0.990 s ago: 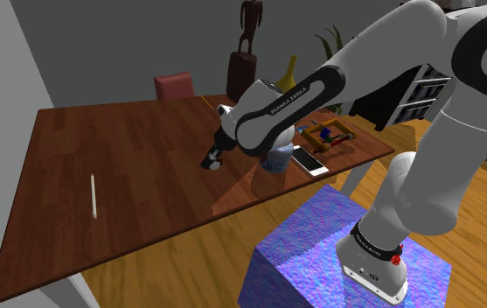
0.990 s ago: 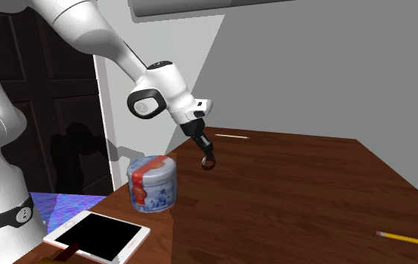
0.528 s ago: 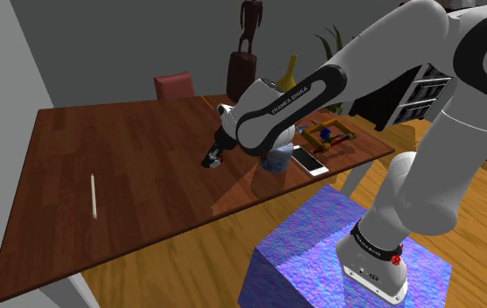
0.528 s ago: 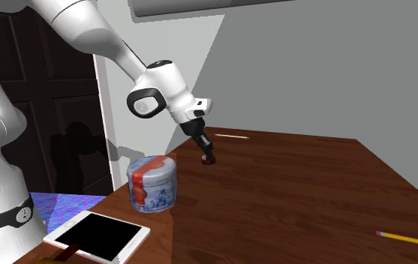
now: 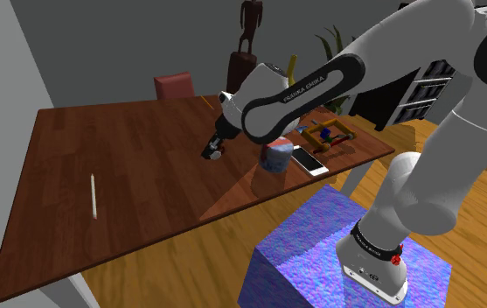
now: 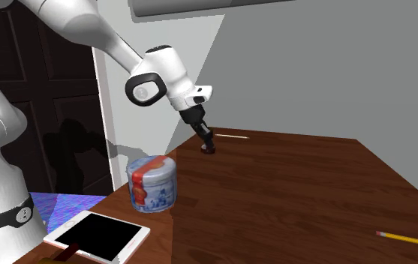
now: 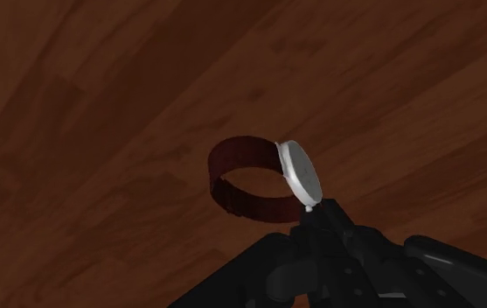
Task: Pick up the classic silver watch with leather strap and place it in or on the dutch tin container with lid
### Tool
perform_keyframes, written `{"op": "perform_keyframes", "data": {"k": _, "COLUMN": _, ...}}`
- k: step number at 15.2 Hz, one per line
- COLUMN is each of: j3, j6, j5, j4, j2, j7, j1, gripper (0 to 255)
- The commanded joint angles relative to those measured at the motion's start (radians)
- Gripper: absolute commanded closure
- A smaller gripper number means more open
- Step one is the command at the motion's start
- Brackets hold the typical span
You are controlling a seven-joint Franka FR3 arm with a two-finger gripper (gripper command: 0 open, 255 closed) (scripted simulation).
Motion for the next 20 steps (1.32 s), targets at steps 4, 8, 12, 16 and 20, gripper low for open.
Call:
{"op": "perform_keyframes", "data": {"k": 4, "j3": 0.002, "j6": -0.074, "j5": -0.047, "j4": 0.021, "j2": -0.053, "j7": 0.045, "j1": -0.013, "gripper": 255}}
{"op": "perform_keyframes", "data": {"k": 8, "j3": 0.004, "j6": -0.131, "j5": -0.071, "j4": 0.042, "j2": -0.09, "j7": 0.069, "j1": -0.022, "gripper": 255}}
{"op": "perform_keyframes", "data": {"k": 12, "j3": 0.005, "j6": -0.188, "j5": -0.09, "j4": 0.066, "j2": -0.122, "j7": 0.089, "j1": -0.029, "gripper": 255}}
{"op": "perform_keyframes", "data": {"k": 16, "j3": 0.005, "j6": -0.244, "j5": -0.106, "j4": 0.095, "j2": -0.15, "j7": 0.105, "j1": -0.036, "gripper": 255}}
{"op": "perform_keyframes", "data": {"k": 20, "j3": 0.005, "j6": -0.3, "j5": -0.119, "j4": 0.127, "j2": -0.175, "j7": 0.119, "j1": -0.041, "gripper": 255}}
